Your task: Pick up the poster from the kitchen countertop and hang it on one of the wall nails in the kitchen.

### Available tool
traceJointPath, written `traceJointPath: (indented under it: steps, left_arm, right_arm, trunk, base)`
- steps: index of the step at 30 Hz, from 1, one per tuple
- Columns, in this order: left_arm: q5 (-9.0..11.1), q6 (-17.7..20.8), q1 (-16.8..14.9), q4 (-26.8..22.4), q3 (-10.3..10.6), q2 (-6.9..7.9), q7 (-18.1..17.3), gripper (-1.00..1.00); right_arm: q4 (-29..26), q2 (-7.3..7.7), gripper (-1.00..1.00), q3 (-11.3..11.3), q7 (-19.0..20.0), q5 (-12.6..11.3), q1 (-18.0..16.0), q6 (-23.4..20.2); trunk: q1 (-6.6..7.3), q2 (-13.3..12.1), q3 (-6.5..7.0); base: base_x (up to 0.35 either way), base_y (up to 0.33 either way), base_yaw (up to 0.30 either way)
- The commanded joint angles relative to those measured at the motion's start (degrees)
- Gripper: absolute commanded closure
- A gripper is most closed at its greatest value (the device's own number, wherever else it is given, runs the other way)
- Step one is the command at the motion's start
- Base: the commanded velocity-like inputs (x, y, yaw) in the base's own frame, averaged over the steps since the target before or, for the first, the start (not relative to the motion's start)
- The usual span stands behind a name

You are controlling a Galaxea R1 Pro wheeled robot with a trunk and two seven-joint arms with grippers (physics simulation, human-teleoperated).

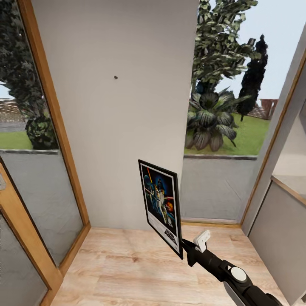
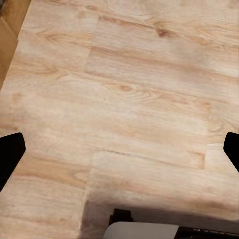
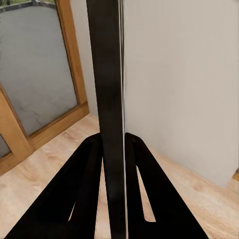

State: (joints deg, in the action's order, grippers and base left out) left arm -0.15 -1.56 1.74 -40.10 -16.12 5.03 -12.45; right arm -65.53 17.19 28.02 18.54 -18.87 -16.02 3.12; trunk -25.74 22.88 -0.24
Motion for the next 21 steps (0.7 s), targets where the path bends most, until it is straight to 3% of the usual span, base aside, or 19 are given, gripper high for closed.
traceJointPath:
  steps: [1,7,21]
  left_arm:
    - [-0.02,-0.11,0.02,-0.04,-0.19,-0.02,-0.36,-1.00]
    - [-0.02,-0.11,0.02,-0.06,-0.19,-0.02,-0.37,-1.00]
    - [-0.02,-0.10,0.02,-0.07,-0.29,-0.02,-0.41,-1.00]
  right_arm:
    - [0.05,0.08,1.00,0.18,0.18,-0.64,-0.06,0.17]
    - [0.08,0.03,1.00,0.18,0.18,-0.64,-0.06,0.20]
    - [0.77,0.02,1.00,0.17,0.13,-0.64,-0.06,0.21]
  trunk:
    - [-0.04,0.04,-0.03]
    - [-0.04,0.04,-0.01]
    - [-0.04,0.04,0.23]
  base:
    - [0.186,0.311,0.000]
    - [0.228,0.289,-0.027]
    - [0.171,0.309,-0.191]
